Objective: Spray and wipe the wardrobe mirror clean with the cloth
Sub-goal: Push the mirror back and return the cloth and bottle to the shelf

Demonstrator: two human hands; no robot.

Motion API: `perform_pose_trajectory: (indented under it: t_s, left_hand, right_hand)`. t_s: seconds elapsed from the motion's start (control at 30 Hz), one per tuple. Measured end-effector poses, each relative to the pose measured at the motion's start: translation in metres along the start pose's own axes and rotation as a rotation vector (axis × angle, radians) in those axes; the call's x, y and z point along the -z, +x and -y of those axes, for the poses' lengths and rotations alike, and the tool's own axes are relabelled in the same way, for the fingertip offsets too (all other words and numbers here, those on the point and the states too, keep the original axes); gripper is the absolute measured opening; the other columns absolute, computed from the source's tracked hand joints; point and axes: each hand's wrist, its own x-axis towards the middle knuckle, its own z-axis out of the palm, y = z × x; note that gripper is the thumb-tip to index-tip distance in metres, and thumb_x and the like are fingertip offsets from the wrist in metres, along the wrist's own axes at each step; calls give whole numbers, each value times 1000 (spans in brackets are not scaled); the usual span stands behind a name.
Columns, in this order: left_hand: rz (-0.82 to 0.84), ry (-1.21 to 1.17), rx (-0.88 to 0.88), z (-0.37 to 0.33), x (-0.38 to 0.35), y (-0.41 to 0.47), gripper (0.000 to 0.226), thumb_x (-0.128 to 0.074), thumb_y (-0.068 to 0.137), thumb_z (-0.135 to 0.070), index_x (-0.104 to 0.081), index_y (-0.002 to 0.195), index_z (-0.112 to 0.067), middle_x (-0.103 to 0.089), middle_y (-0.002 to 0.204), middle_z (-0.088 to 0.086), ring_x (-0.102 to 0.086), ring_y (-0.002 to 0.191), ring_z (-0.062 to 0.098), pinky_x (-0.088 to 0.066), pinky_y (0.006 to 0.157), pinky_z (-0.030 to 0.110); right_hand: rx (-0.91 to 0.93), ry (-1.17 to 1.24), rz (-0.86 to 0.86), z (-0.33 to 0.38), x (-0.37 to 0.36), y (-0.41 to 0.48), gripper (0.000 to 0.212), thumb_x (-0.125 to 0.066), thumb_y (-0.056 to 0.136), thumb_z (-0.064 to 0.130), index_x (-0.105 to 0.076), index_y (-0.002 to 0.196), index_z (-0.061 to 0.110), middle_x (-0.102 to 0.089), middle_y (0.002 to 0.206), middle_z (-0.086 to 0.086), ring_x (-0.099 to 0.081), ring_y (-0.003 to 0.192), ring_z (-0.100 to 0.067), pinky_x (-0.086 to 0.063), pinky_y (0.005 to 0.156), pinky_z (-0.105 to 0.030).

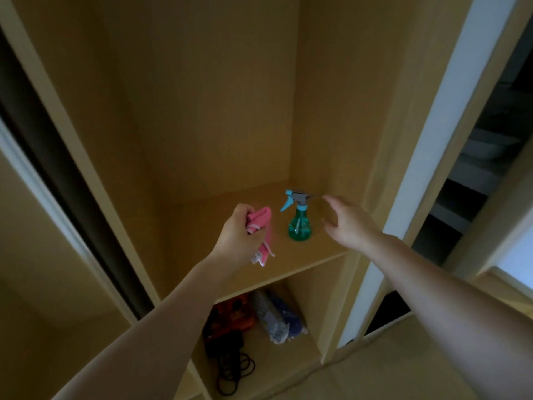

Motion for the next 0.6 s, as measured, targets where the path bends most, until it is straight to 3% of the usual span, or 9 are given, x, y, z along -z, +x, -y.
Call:
perform_pose_trajectory:
  t_s: [0.1, 0.17, 0.23, 0.43, 0.5, 0.53, 0.57, 0.6]
  left_hand:
    - [-12, 5, 40, 3, -13, 21, 26, -62, 89, -15, -46, 92, -35, -61, 91, -6, -62, 70, -6, -48, 49, 14]
    - [-42, 15, 55, 2, -21, 34, 25, -61, 89, -14, -46, 94, -33, -62, 91, -5, -63, 69, -6, -51, 50, 15]
    - [-80, 14, 87, 1, -31, 42, 25, -61, 89, -12, -46, 98, -30, -62, 92, -2, -64, 67, -4, -51, 49, 15]
    - [-246, 65, 202, -4, -57, 53, 30, -63, 87, -12, -44, 93, -35, -62, 93, -6, -64, 74, 6, -54, 57, 22]
    - [-307, 87, 243, -5, -64, 51, 29, -63, 86, -11, -44, 91, -33, -61, 92, -4, -62, 77, 9, -53, 59, 26]
    - [-328, 97, 264, -5, -66, 48, 28, -63, 86, -10, -45, 92, -31, -60, 91, -4, -61, 77, 10, -53, 60, 27]
    - [-346, 107, 283, -5, -68, 46, 26, -63, 86, -10, -45, 93, -28, -60, 91, -4, -61, 77, 9, -53, 59, 26]
    - [-364, 116, 300, -5, -70, 43, 26, -62, 86, -10, -45, 95, -26, -59, 91, -5, -60, 76, 7, -51, 56, 23]
  right_hand:
    - [-19, 77, 70, -18, -16, 37, 68, -60, 94, 26, -25, 152, 16, -38, 151, -11, -47, 130, -28, -38, 97, -25]
    - [-25, 116, 128, -31, -29, 68, 72, -61, 93, 25, -22, 153, 16, -33, 154, -11, -40, 135, -29, -35, 102, -27]
    - [4, 97, 187, -44, -40, 99, 76, -62, 92, 28, -19, 153, 16, -37, 152, -10, -45, 132, -30, -41, 102, -33]
    - [98, 218, 330, -61, -78, 171, 84, -66, 89, 35, -17, 154, 14, -46, 144, -10, -54, 120, -28, -48, 88, -33]
    - [94, 222, 349, -62, -88, 186, 69, -68, 88, 31, -35, 145, 12, -55, 131, -11, -59, 111, -30, -49, 80, -35]
    - [106, 214, 356, -63, -92, 191, 48, -68, 87, 29, -50, 129, 14, -61, 116, -10, -62, 102, -30, -49, 76, -37]
    - [115, 208, 360, -64, -96, 194, 27, -69, 87, 26, -55, 108, 18, -62, 100, -7, -63, 90, -28, -49, 71, -37]
    - [116, 207, 368, -65, -98, 195, 19, -69, 86, 23, -52, 93, 20, -59, 87, -4, -62, 81, -26, -47, 67, -36]
